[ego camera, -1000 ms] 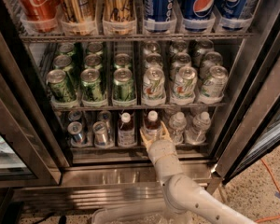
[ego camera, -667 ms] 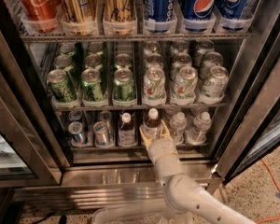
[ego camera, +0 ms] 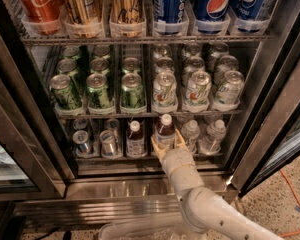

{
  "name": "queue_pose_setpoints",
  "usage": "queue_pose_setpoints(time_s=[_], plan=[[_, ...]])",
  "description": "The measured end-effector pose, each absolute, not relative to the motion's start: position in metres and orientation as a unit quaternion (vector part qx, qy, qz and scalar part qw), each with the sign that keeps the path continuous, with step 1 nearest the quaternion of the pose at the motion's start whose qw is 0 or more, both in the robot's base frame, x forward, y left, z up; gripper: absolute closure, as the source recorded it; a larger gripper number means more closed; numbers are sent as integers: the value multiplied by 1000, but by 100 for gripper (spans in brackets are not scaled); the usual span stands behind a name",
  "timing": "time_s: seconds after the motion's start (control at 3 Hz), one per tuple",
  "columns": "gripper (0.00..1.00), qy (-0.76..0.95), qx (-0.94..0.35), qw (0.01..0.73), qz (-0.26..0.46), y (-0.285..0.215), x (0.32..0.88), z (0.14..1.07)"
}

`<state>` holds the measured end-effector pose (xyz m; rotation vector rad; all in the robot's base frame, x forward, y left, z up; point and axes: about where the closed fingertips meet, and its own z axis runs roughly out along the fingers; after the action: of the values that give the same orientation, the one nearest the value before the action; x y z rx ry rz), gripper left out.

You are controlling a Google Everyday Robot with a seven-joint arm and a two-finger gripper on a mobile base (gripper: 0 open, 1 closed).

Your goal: Pick blue plastic bottle from bottom shelf of fridge

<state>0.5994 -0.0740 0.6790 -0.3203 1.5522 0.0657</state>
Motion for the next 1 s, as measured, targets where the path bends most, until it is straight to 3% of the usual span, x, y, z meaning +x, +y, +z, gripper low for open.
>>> queue_pose_setpoints(time_s=[1.0], plan=[[100,786,-188,588,45,-95,524,662]])
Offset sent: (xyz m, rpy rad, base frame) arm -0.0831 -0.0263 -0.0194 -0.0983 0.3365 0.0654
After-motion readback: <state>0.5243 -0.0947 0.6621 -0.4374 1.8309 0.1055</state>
